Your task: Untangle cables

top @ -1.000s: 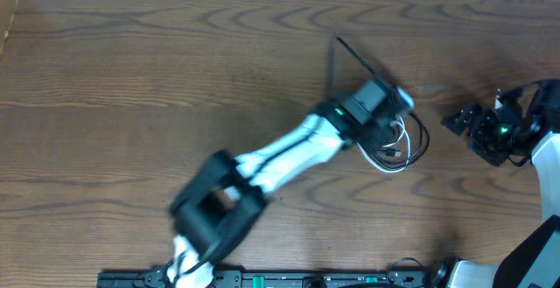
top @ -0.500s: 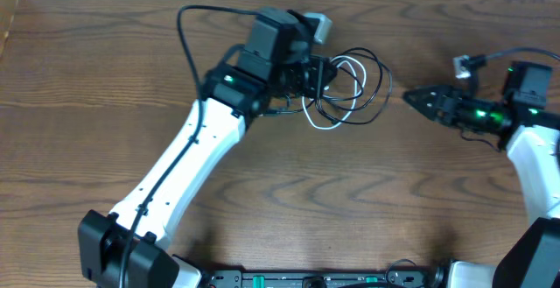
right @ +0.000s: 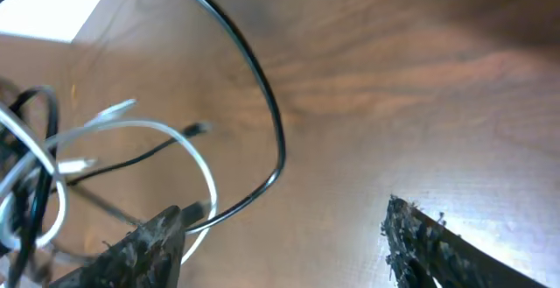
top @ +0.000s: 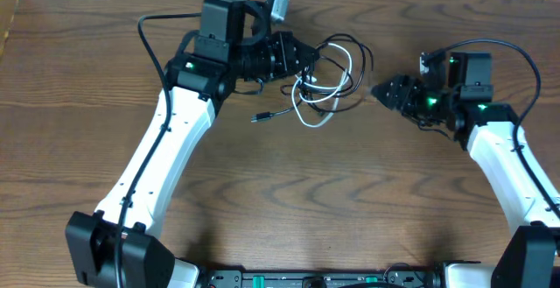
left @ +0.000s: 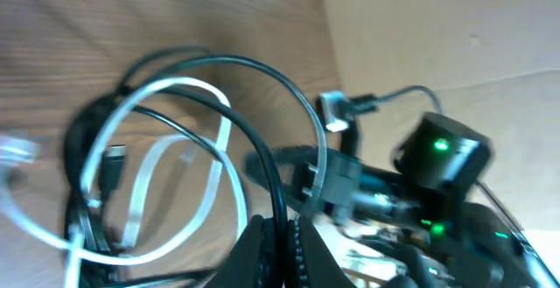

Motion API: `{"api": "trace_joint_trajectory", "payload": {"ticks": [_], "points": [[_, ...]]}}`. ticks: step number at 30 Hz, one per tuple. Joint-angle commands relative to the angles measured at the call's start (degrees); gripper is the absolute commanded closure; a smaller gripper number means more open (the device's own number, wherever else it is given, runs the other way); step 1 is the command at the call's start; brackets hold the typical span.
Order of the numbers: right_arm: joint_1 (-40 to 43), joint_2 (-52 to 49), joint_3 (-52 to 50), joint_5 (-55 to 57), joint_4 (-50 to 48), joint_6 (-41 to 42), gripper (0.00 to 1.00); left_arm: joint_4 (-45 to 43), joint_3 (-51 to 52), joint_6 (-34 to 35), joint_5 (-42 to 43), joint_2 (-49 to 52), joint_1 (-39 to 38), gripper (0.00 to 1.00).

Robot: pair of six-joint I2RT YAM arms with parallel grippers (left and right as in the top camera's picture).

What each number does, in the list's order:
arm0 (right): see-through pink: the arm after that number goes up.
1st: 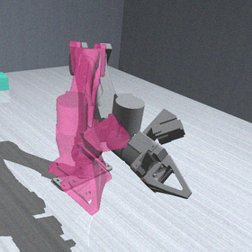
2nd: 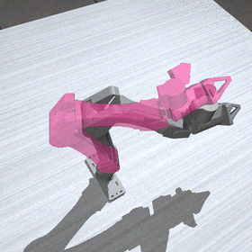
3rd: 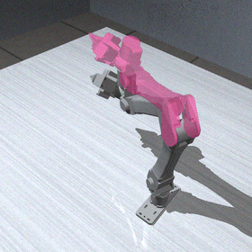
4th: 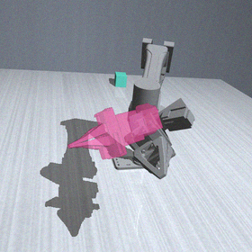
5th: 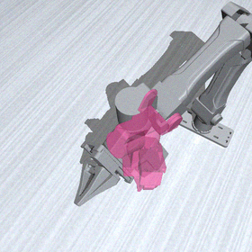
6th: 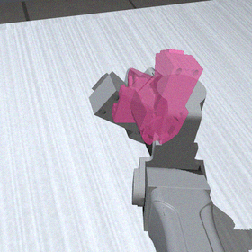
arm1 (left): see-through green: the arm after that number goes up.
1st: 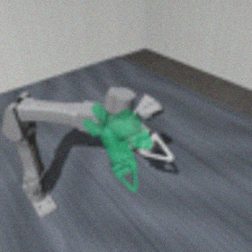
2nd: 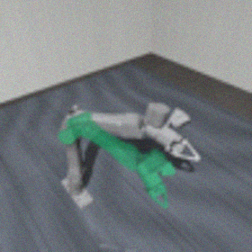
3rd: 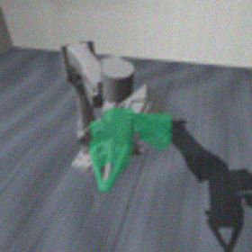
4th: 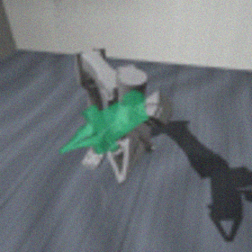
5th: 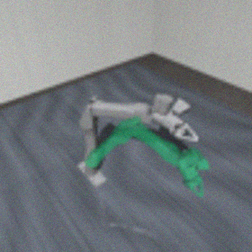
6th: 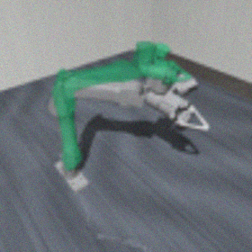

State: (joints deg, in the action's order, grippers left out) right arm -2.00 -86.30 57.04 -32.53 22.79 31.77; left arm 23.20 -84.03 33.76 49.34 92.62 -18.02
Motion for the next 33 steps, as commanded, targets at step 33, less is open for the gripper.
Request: {"api": "trace_joint_trajectory", "payload": {"ticks": [33], "points": [[15.04,-9.42,0.37,-2.64,1.16,-11.04,0.36,-8.44,-0.59,-5.44,23.93,-1.11,7.06,0.93]]}}
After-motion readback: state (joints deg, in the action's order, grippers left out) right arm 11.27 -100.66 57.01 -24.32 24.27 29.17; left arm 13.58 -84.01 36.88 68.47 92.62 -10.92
